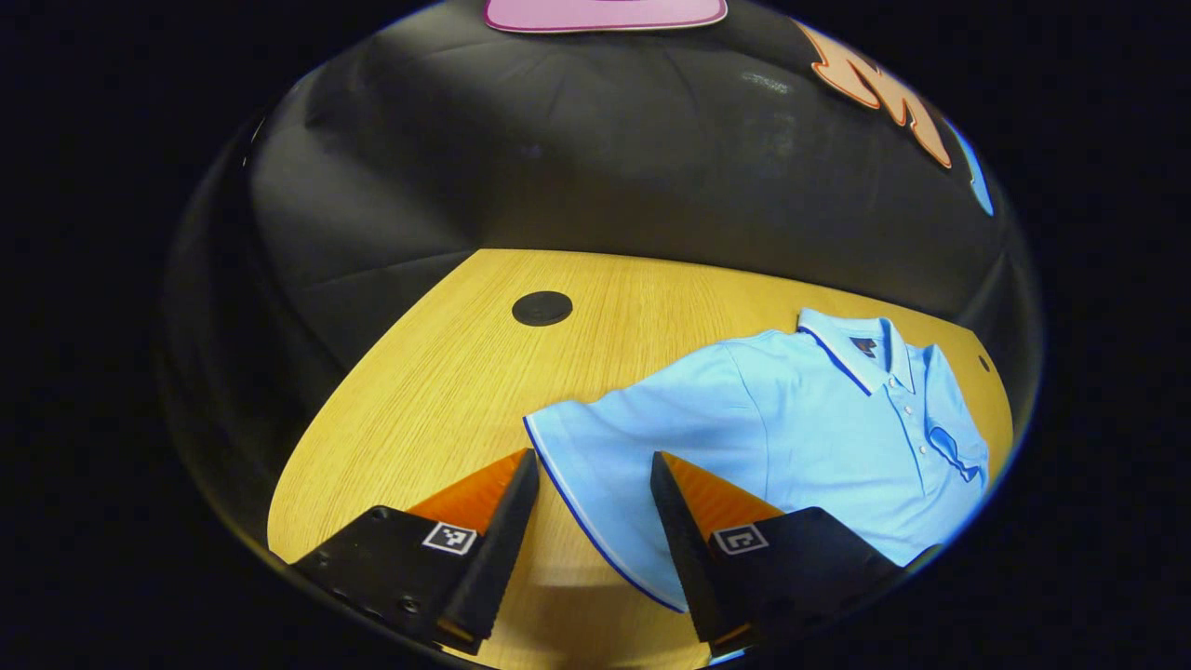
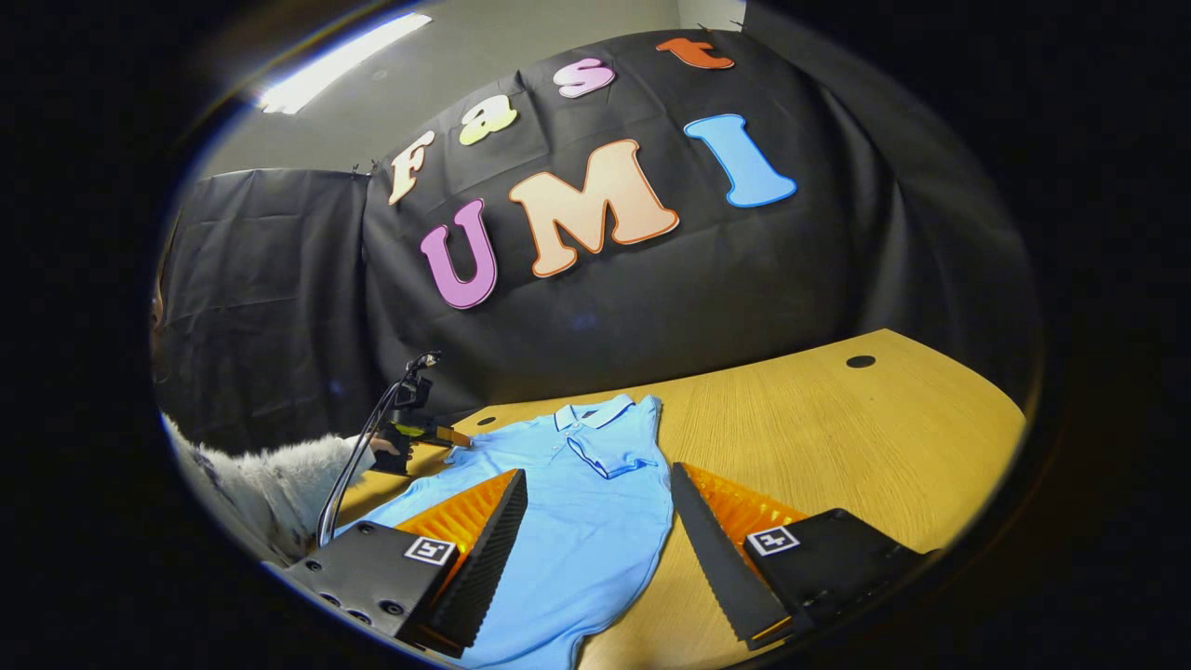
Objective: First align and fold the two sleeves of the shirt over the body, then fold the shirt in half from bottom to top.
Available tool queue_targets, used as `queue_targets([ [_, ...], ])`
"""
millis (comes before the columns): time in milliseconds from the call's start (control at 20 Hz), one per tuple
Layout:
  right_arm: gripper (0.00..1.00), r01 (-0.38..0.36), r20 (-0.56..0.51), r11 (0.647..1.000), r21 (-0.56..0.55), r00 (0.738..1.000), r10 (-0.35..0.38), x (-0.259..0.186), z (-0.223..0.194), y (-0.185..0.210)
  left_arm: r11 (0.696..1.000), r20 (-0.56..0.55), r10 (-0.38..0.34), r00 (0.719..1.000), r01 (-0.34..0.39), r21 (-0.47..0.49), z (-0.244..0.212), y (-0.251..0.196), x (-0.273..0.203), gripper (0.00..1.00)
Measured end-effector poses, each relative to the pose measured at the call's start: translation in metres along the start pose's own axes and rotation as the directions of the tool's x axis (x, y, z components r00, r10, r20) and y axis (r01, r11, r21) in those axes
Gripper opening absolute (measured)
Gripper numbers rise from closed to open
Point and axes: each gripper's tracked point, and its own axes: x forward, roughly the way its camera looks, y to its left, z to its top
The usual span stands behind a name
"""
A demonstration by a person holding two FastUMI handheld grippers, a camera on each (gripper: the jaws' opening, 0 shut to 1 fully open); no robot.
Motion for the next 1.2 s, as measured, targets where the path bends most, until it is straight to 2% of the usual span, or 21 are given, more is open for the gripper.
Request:
queue_targets([
  [50, 0.97, -0.001, -0.002, 1.0, 0.003, 1.0, 0.001, 0.0, -0.001, 0.001, 1.0, 0.003, -0.001, 1.0, 0.001, 0.007, 0.0, 0.001, -0.001, 0.75],
  [100, 0.97, -0.002, -0.005, 1.0, 0.005, 1.0, 0.002, 0.0, -0.002, 0.001, 1.0, 0.007, -0.016, 1.0, 0.016, 0.019, 0.001, -0.001, -0.002, 0.73],
  [200, 0.97, -0.004, -0.011, 1.0, 0.008, 1.0, 0.004, 0.001, -0.004, 0.002, 0.998, 0.01, -0.044, 0.999, 0.043, 0.042, 0.003, -0.005, -0.004, 0.58],
  [250, 0.97, -0.005, -0.012, 1.0, 0.007, 1.0, 0.005, 0.001, -0.004, 0.002, 0.997, 0.005, -0.051, 0.999, 0.05, 0.053, 0.0, -0.016, 0.002, 0.42],
  [300, 0.98, -0.007, -0.013, 1.0, 0.005, 1.0, 0.007, 0.001, -0.005, 0.003, 0.997, 0.005, -0.057, 0.998, 0.056, 0.061, -0.002, -0.022, 0.004, 0.35],
  [350, 0.97, -0.007, -0.014, 1.0, 0.004, 1.0, 0.007, 0.002, -0.005, 0.003, 0.996, 0.009, -0.063, 0.998, 0.062, 0.072, -0.002, -0.026, 0.005, 0.22],
  [450, 0.97, -0.006, -0.018, 1.0, 0.001, 1.0, 0.006, 0.001, -0.006, 0.004, 0.994, 0.018, -0.051, 0.999, 0.049, 0.096, 0.0, -0.027, 0.002, 0.05],
  [550, 0.97, -0.006, -0.021, 1.0, 0.003, 1.0, 0.006, 0.002, -0.007, 0.004, 0.994, 0.023, -0.032, 0.999, 0.029, 0.108, 0.0, -0.027, 0.004, 0.0],
  [600, 0.92, -0.004, -0.023, 1.0, 0.001, 1.0, 0.004, 0.001, -0.008, 0.003, 0.993, 0.024, -0.029, 0.999, 0.026, 0.111, 0.001, -0.028, 0.003, 0.0],
  [650, 0.97, 0.0, -0.024, 1.0, -0.002, 1.0, 0.0, 0.001, -0.008, 0.001, 0.993, 0.025, -0.029, 0.999, 0.027, 0.112, 0.001, -0.029, 0.003, 0.0],
  [850, 0.97, 0.006, -0.034, 1.0, -0.002, 0.999, -0.006, 0.003, -0.012, -0.001, 0.993, 0.062, -0.035, 0.997, 0.028, 0.112, 0.017, -0.034, -0.006, 0.0],
  [1100, 0.97, 0.008, -0.036, 1.0, 0.003, 0.999, -0.008, 0.003, -0.013, -0.004, 0.988, 0.132, -0.107, 0.986, 0.09, 0.127, 0.051, -0.074, -0.031, 0.0],
  [1150, 0.92, 0.009, -0.036, 1.0, 0.003, 0.999, -0.009, 0.003, -0.012, -0.004, 0.985, 0.145, -0.129, 0.981, 0.11, 0.137, 0.057, -0.087, -0.035, 0.0],
  [1200, 0.97, 0.009, -0.037, 1.0, 0.002, 0.999, -0.009, 0.002, -0.012, -0.003, 0.981, 0.154, -0.151, 0.977, 0.128, 0.147, 0.06, -0.103, -0.039, 0.0],
])
